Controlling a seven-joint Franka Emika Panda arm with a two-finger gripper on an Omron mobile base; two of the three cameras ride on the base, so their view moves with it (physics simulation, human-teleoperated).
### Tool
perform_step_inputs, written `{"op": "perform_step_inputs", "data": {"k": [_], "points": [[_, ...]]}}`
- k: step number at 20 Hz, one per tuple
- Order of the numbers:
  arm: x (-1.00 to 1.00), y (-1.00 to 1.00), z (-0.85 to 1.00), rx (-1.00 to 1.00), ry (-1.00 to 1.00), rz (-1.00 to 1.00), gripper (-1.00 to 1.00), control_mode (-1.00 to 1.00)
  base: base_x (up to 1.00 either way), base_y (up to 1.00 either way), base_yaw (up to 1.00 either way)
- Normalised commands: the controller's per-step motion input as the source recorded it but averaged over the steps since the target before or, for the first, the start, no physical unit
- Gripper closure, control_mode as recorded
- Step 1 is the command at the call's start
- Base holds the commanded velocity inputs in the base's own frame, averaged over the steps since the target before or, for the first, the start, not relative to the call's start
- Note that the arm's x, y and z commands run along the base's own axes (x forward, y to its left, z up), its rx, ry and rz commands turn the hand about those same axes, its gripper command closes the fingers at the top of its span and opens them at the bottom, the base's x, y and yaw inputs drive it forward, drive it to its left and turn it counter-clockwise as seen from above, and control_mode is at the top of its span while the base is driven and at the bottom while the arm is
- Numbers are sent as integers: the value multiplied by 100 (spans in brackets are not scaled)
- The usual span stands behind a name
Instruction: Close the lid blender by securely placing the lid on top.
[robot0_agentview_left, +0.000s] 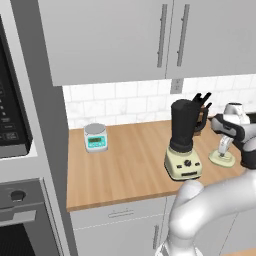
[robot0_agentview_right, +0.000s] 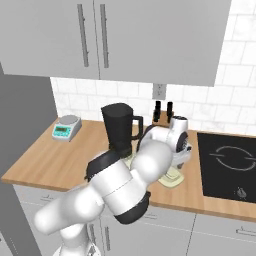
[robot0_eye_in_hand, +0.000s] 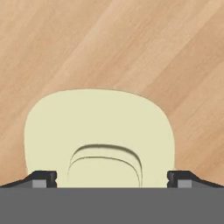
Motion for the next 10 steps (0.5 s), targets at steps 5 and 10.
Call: {"op": "perform_step_inputs", "data": {"k": [5,10], "points": [[0,-7,-15,-1,1,0,-100,-100,0,0,0],[0,0,-19,-2,0,0,-100,-100,0,0,0]]}}
